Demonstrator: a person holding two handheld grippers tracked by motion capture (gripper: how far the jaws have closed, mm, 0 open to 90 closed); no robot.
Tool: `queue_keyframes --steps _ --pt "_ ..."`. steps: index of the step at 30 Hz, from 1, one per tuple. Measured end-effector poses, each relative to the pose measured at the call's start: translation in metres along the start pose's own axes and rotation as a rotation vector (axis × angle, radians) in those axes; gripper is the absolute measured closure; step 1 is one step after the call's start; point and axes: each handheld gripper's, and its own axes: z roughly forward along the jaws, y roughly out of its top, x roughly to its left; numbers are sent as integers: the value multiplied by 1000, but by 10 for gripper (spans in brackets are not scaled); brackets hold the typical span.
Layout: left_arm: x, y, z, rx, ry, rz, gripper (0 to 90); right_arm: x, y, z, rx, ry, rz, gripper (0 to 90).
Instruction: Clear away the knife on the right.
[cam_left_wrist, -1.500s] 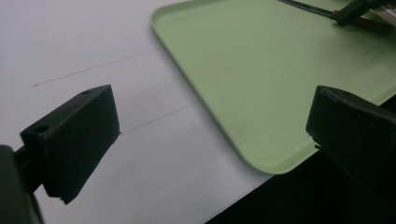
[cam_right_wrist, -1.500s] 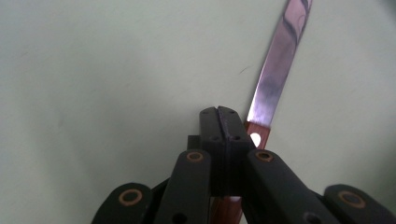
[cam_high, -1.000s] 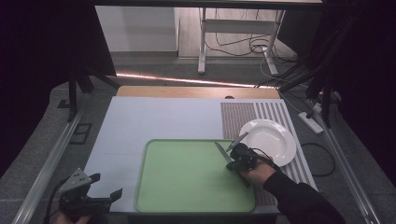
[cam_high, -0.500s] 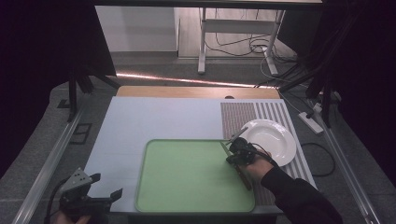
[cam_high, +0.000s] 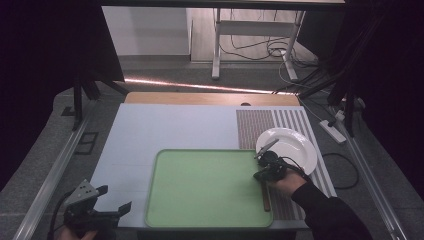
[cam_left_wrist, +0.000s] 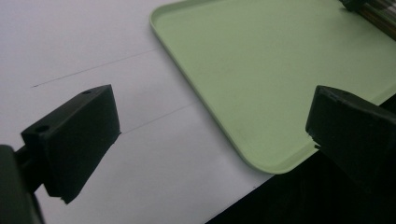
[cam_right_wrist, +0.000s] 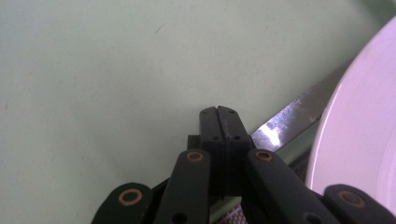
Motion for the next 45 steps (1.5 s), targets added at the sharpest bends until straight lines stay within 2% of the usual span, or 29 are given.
queue_keyframes --steps 6,9,14,17,22,28,32,35,45 --pt "0 0 0 0 0 0 26 3 -3 -5 -3 -5 -6 900" --pt "0 0 0 -1 0 -1 26 3 -3 -12 -58 14 -2 859" --pt "0 0 0 -3 -1 -2 26 9 -4 -23 -117 -2 -9 677" --pt "1 0 0 -4 -3 -4 26 13 -6 -30 -145 -30 -2 568" --pt "1 0 0 -6 -4 -8 26 19 -12 -42 -199 -45 20 402" --pt "1 -1 -1 -6 -4 -9 26 26 -28 -56 -248 -92 58 181" --pt "1 0 0 -4 -4 -6 26 25 -41 -64 -289 -91 98 106" --pt "1 0 0 -4 -4 -7 26 26 -52 -67 -299 -123 116 32" --pt "1 0 0 -2 -3 -12 26 25 -79 -77 -329 -166 153 15"
